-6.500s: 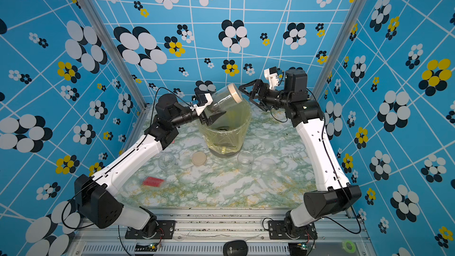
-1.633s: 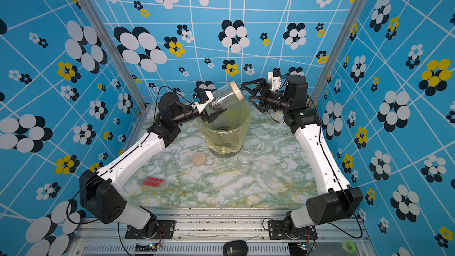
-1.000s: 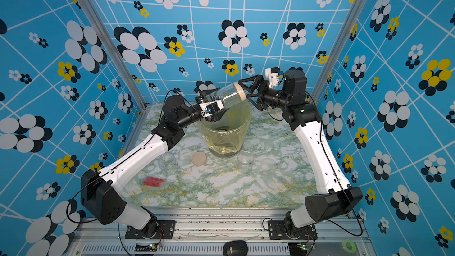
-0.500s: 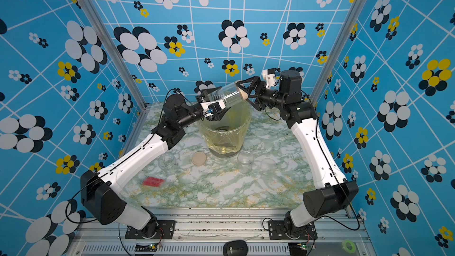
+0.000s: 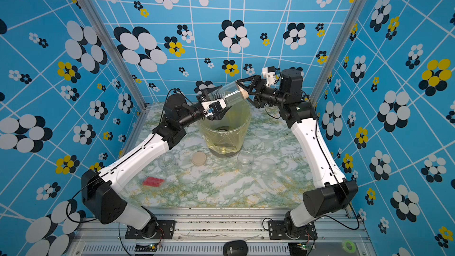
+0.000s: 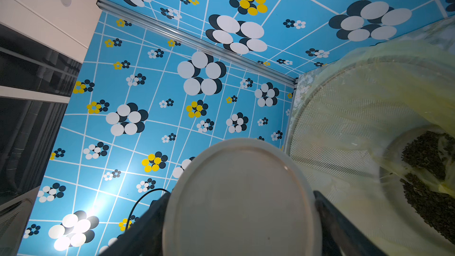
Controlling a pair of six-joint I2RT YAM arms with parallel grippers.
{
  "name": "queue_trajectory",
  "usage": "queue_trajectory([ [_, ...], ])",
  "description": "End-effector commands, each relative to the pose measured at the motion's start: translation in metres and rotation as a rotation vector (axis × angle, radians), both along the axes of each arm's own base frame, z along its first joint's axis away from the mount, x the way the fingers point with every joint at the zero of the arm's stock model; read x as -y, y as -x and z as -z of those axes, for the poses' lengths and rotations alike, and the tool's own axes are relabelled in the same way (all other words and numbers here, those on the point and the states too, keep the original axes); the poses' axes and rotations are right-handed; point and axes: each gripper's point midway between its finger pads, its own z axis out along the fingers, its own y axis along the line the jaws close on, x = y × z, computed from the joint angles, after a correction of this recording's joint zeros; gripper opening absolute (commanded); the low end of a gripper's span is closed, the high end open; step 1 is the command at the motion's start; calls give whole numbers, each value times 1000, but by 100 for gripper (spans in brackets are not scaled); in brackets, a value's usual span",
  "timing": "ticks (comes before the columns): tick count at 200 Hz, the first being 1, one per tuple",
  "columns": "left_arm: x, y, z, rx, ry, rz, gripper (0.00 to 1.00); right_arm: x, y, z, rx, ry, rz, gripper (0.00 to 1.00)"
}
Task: Empty moldy tea leaves from jars
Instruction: Unscrew the lid from the jar.
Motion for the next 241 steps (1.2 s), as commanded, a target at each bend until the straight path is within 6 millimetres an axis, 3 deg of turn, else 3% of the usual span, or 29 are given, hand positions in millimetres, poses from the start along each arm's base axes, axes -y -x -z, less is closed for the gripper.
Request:
queue_trajectory([
  [1, -1, 9, -46, 102, 90, 6, 2, -6, 3, -7, 25, -32, -45, 82],
  [41, 0, 7, -44, 77, 88, 5, 2, -7, 4, -7, 35, -32, -54, 67],
  [77, 2, 4, -38, -3, 97, 16, 2, -9, 6, -8, 80, -5, -75, 62],
  [139, -3, -6, -34, -270, 220, 85, 1, -13, 9, -19, 205, 16, -124, 61],
  [241, -28, -13, -46, -709, 438, 406, 1, -22, 6, -28, 368, 9, -208, 60],
])
